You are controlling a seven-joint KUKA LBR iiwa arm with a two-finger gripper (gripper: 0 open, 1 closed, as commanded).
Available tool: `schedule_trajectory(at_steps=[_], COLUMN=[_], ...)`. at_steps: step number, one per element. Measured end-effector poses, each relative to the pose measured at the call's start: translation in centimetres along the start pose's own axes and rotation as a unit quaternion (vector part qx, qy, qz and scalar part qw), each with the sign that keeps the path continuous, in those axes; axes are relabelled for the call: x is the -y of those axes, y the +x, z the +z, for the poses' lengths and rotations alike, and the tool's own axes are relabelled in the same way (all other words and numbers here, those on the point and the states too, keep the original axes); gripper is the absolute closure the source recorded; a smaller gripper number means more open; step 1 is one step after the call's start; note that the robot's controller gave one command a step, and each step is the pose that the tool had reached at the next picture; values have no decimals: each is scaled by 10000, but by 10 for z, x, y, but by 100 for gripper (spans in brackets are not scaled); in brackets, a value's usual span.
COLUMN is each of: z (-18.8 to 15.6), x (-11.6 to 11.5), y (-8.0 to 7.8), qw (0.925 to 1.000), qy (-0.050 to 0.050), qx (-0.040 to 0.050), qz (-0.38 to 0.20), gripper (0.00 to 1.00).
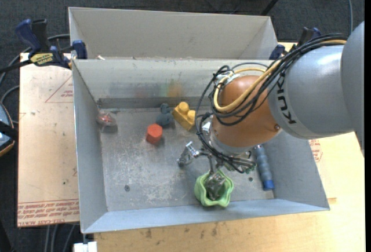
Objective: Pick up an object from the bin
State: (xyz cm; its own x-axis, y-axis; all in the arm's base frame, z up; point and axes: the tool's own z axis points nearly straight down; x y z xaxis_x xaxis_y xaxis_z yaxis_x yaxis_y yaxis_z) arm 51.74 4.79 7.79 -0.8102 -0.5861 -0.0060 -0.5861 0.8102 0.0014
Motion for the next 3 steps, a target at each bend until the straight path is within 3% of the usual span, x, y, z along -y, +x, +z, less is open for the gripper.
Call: schedule_trajectory(at_steps=[1,2,3], z=[-2,-4,-23], x=[-10,-5,-5], y=[24,29,27], qw=[9557,9563,9570], qy=[88,87,5], qx=[74,-43,-10], qz=[-2942,-2923,-2901], gripper=[0,100,100])
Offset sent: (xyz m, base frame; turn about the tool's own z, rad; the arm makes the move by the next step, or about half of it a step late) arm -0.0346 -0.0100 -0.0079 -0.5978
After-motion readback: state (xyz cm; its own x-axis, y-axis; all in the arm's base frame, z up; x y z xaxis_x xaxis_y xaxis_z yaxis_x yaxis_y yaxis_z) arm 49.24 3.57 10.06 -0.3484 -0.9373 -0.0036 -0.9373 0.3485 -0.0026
